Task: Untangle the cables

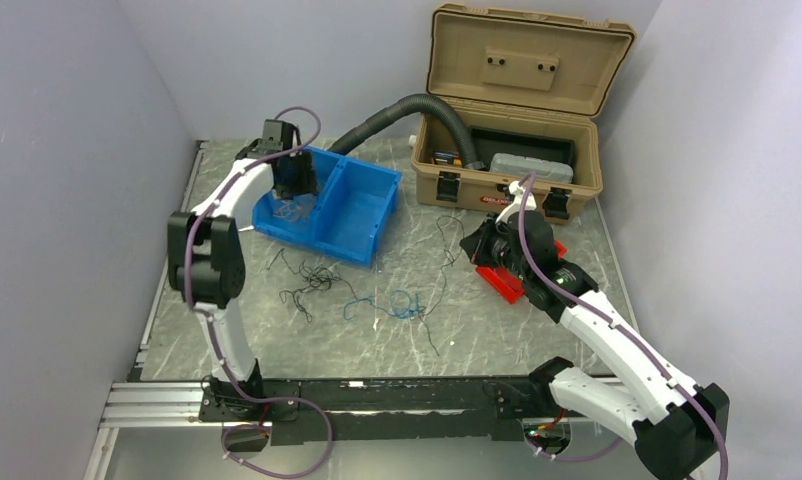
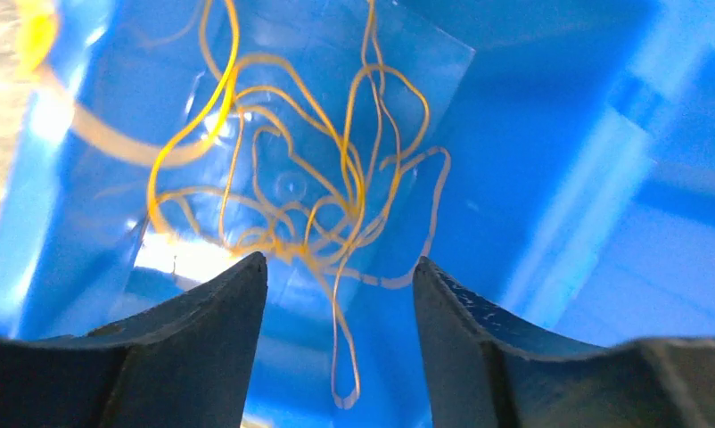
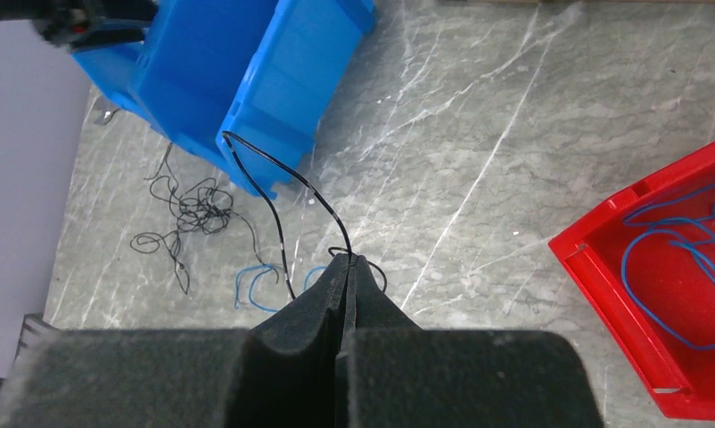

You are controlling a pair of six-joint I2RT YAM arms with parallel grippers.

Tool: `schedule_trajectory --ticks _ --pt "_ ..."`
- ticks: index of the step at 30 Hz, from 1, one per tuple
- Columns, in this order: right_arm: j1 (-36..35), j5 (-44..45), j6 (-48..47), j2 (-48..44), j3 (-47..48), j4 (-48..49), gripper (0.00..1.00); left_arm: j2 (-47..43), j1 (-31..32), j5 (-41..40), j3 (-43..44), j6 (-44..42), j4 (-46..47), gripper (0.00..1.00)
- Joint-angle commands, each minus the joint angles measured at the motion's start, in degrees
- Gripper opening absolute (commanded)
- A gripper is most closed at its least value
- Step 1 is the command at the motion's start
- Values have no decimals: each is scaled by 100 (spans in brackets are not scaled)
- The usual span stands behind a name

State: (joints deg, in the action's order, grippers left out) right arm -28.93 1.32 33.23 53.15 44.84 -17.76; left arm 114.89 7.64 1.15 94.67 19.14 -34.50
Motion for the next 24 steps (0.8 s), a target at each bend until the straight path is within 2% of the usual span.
schedule_trajectory --ticks 1,4,6,9,14,18,24 --pt "-21 113 11 58 174 -43 0 -1694 121 -422 -472 -199 56 71" --pt "-21 12 -8 203 168 26 0 -2368 162 -552 -911 -190 -147 81" --pt "-22 -75 -8 300 177 99 0 -2781 199 -660 -1269 -151 -219 92" --pt "-26 -92 -23 398 190 187 0 -3375 371 -721 -2023 43 -221 98" --pt "-39 -281 -146 456 176 238 0 -4356 835 -773 -3646 359 271 97" --pt "-34 -304 -200 493 166 230 0 -4978 878 -538 -4793 573 682 94" --pt "-44 -368 -170 531 122 304 0 -4935 875 -591 -5296 604 691 89"
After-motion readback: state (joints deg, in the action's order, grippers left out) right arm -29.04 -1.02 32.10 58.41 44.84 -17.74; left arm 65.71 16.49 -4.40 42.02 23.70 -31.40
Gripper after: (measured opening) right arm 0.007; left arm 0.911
